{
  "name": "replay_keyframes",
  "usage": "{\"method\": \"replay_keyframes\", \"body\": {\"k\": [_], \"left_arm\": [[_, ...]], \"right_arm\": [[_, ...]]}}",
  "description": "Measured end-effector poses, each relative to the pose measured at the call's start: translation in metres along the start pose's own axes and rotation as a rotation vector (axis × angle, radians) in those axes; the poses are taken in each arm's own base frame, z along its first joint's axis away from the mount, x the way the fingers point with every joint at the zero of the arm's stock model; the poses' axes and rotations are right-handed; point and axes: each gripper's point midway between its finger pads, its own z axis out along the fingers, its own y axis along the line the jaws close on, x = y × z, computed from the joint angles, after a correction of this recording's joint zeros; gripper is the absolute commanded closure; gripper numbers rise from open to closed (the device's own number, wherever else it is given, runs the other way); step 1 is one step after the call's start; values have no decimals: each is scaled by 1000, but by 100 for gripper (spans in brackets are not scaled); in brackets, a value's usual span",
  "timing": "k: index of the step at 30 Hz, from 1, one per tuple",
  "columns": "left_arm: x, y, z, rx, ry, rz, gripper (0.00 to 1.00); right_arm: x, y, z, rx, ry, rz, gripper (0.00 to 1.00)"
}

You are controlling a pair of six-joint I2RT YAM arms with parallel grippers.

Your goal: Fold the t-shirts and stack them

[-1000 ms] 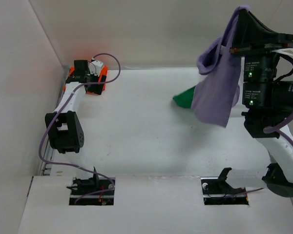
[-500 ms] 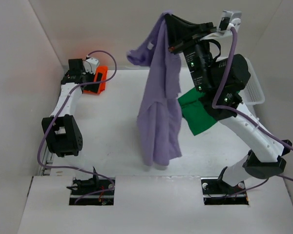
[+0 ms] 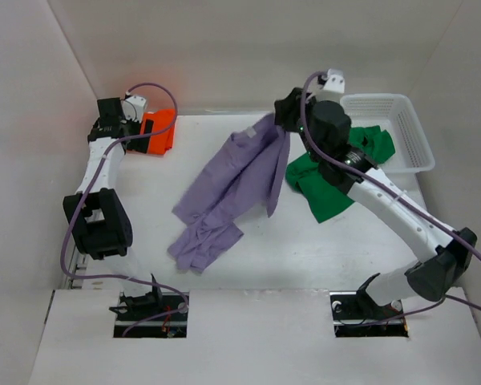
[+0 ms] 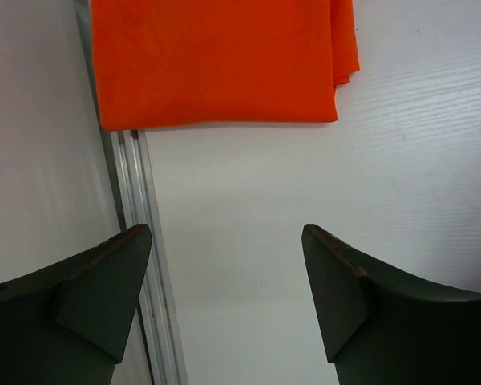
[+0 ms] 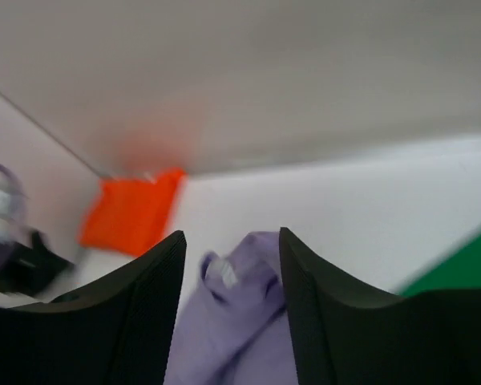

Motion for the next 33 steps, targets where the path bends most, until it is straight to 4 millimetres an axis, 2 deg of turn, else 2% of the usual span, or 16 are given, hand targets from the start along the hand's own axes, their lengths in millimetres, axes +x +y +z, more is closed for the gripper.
{"method": "replay_keyframes", "body": {"k": [2,4,6,9,11,14,15,16,18,19,21,24,26,29,30,33], "left_arm": [[1,-4,0,5,0,23,24],[9,-10,-2,16,12,49,24],[20,-18,-6,28,32,83,24],[35,-29,-11,43,62,136,24],[43,-36,-13,51,79,166,24],[51,-44,-13,62,99,195,24],[53,-47,-12,65,105,204,24],[55,-49,-12,70,109,210,24],[57,-51,-12,74,114,216,24],[58,-51,-13,73,114,218,24],[58,-49,-15,69,112,217,24],[57,-47,-16,63,109,215,24],[57,-45,-17,60,108,215,24],[57,-42,-18,55,108,210,24],[58,-41,-18,52,109,207,24],[62,-39,-17,50,115,202,24]], "right_arm": [[53,-31,1,73,146,-56,36],[107,-70,-11,167,288,-111,32],[157,-110,-30,259,419,-155,29],[220,-174,-69,405,608,-218,25],[243,-205,-84,484,695,-245,23],[269,-233,-81,554,766,-259,21],[279,-240,-80,570,791,-263,38],[289,-246,-79,582,817,-273,45],[308,-257,-76,604,865,-285,40],[315,-260,-75,613,882,-291,38],[321,-265,-69,622,904,-305,42],[317,-260,-50,609,909,-316,33],[311,-254,-33,590,903,-333,36],[306,-249,-20,567,911,-364,63],[306,-249,-20,562,919,-372,76],[308,-249,-26,552,955,-383,98]]}}
